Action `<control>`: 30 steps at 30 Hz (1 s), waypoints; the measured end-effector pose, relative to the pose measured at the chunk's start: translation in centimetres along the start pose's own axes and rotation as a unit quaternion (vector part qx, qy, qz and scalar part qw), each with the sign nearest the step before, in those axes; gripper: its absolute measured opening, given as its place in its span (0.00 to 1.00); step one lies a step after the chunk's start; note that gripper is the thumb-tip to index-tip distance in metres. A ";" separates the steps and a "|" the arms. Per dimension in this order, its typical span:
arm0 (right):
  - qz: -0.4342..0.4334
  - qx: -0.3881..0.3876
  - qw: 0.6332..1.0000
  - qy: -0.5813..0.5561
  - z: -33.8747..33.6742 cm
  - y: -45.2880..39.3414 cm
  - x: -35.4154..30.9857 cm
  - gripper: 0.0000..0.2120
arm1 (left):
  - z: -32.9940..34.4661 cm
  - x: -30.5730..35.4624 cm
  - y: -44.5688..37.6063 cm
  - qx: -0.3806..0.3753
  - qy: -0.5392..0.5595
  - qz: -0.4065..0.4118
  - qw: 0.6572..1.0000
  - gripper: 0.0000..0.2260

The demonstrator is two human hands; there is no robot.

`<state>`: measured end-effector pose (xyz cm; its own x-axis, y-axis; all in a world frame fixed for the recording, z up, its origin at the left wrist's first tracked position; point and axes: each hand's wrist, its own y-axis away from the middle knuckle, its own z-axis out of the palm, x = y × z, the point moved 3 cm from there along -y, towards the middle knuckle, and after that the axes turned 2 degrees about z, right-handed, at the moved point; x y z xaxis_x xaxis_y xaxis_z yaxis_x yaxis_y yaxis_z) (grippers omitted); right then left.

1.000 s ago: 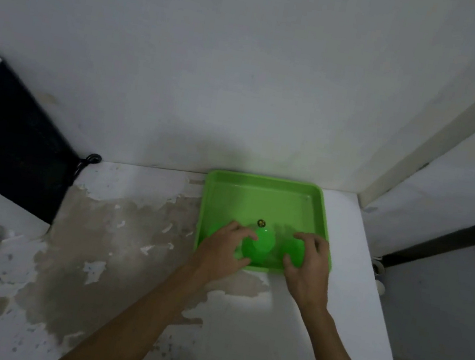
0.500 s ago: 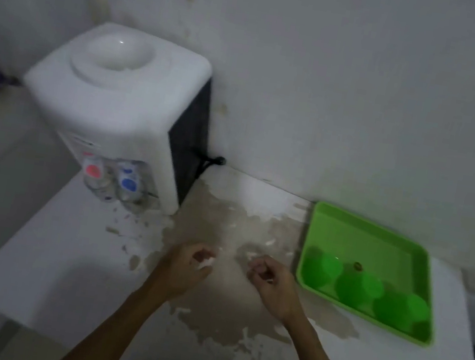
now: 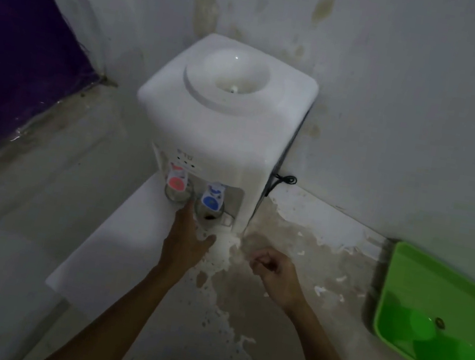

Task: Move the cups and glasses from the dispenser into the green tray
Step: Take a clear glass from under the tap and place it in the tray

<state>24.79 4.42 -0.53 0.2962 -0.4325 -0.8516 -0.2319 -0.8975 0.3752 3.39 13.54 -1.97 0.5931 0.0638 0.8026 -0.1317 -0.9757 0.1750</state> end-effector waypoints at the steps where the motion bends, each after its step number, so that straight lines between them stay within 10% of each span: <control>1: 0.003 0.002 1.000 -0.002 0.0 -0.2 0.1 0.03 | 0.2 0.1 -0.7 -0.004 0.005 0.012 1.000 0.42; 20: 0.029 0.037 0.998 -0.038 -4.3 1.8 3.6 0.06 | 1.9 -0.2 0.5 0.024 0.011 -0.013 1.000 0.26; 30: 0.095 0.058 0.985 -0.130 -10.9 8.0 8.9 0.04 | 10.3 6.5 8.9 -0.108 0.029 0.057 0.992 0.28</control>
<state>35.70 -7.55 -1.10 -0.0068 -0.5414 -0.8407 -0.3681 -0.7803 0.5055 14.24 3.07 -1.07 0.5185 -0.0259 0.8547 -0.3664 -0.9099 0.1947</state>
